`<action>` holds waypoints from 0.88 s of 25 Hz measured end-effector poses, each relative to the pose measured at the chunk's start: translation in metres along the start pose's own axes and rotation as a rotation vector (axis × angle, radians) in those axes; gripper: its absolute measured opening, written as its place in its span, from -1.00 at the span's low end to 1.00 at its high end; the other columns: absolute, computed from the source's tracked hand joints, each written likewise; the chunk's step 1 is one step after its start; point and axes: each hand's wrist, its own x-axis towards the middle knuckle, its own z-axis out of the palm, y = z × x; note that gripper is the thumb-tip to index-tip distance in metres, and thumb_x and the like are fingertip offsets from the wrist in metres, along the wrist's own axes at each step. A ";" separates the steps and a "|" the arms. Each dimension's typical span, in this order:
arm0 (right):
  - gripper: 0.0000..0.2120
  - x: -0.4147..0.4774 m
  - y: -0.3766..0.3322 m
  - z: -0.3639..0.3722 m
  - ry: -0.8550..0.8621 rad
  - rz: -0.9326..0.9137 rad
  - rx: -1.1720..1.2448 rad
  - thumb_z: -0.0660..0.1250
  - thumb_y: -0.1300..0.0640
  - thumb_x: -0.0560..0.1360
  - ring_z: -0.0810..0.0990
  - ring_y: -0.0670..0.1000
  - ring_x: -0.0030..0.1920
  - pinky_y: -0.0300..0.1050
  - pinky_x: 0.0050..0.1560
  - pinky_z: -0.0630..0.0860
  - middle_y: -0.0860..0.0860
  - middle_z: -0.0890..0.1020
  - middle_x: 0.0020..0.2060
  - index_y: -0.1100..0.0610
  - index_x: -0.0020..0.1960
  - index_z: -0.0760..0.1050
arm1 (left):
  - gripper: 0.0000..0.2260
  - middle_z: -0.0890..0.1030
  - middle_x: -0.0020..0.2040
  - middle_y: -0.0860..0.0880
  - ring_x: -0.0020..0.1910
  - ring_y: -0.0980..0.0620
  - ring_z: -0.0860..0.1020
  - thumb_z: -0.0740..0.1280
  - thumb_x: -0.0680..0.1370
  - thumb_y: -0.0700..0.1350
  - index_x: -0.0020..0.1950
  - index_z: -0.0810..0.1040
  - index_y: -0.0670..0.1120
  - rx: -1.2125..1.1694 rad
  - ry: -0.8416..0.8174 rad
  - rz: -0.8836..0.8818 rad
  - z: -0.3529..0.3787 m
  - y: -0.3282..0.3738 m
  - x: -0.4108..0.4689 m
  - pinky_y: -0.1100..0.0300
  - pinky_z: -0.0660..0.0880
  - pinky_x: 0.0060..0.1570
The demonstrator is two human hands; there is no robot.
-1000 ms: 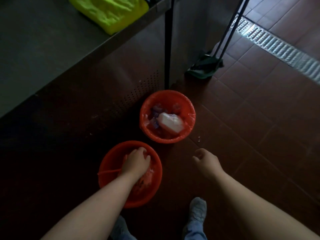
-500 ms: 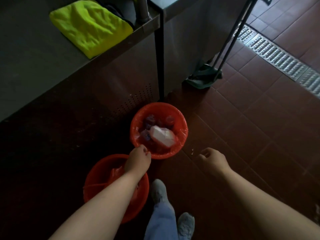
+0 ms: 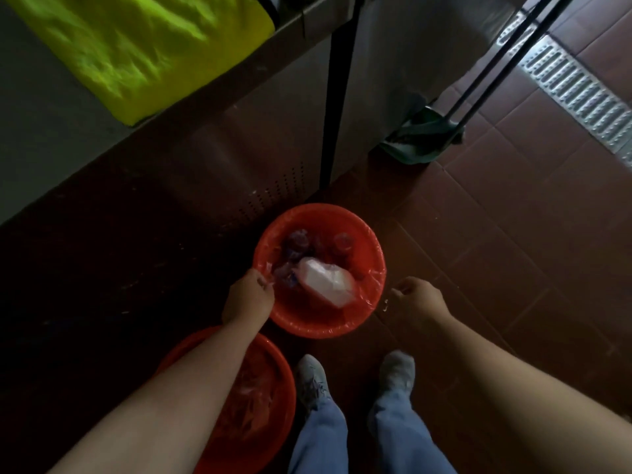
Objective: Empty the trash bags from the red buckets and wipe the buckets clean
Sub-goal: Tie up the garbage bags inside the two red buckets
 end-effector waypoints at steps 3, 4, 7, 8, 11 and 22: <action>-0.85 0.041 0.002 0.016 -0.026 0.006 -0.023 0.34 0.02 0.60 0.62 0.01 -0.15 -0.07 -0.14 0.57 0.02 0.64 -0.16 0.08 -0.07 0.56 | -0.90 0.64 -0.01 -0.11 0.05 -0.17 0.61 0.32 0.59 -0.09 0.04 0.57 -0.08 -0.030 0.050 -0.062 0.013 -0.005 0.038 0.14 0.39 -0.11; -0.85 0.054 0.004 0.021 -0.021 0.016 -0.017 0.34 0.02 0.61 0.60 -0.02 -0.17 -0.10 -0.19 0.53 0.02 0.64 -0.16 0.08 -0.08 0.55 | -0.86 0.65 0.04 -0.13 0.08 -0.17 0.61 0.32 0.59 -0.10 0.10 0.59 -0.10 -0.043 0.072 -0.064 0.018 -0.007 0.050 0.14 0.39 -0.09; -0.87 0.096 0.017 0.037 -0.003 0.052 0.006 0.33 0.06 0.63 0.54 -0.13 -0.28 -0.22 -0.35 0.42 0.00 0.63 -0.17 0.12 -0.01 0.55 | -0.70 0.64 0.17 -0.18 0.17 -0.19 0.59 0.34 0.59 -0.07 0.28 0.57 -0.17 -0.085 0.113 -0.077 0.045 -0.023 0.085 0.10 0.45 0.05; -0.86 0.108 0.023 0.042 -0.007 0.066 0.012 0.31 0.07 0.64 0.52 -0.16 -0.30 -0.27 -0.40 0.38 -0.02 0.61 -0.17 0.14 0.06 0.56 | -0.67 0.63 0.18 -0.19 0.19 -0.20 0.59 0.34 0.60 -0.04 0.31 0.56 -0.16 -0.078 0.105 -0.099 0.055 -0.029 0.093 0.07 0.48 0.08; -0.71 0.136 0.040 0.057 -0.035 0.104 0.031 0.29 0.05 0.66 0.50 -0.18 -0.32 -0.31 -0.41 0.36 -0.06 0.55 -0.20 0.23 0.25 0.55 | -0.78 0.60 -0.08 -0.07 -0.06 -0.12 0.60 0.31 0.62 -0.04 0.14 0.62 -0.14 -0.064 0.071 -0.148 0.078 -0.039 0.110 0.09 0.46 -0.13; -0.90 0.148 0.044 0.071 0.136 0.043 0.124 0.24 0.28 0.65 0.55 0.02 -0.08 -0.19 -0.13 0.40 -0.02 0.52 -0.16 0.13 -0.01 0.48 | -0.94 0.62 -0.13 -0.05 -0.10 -0.04 0.59 0.37 0.59 -0.17 -0.05 0.61 -0.13 -0.168 0.299 -0.211 0.095 -0.028 0.113 0.17 0.43 -0.12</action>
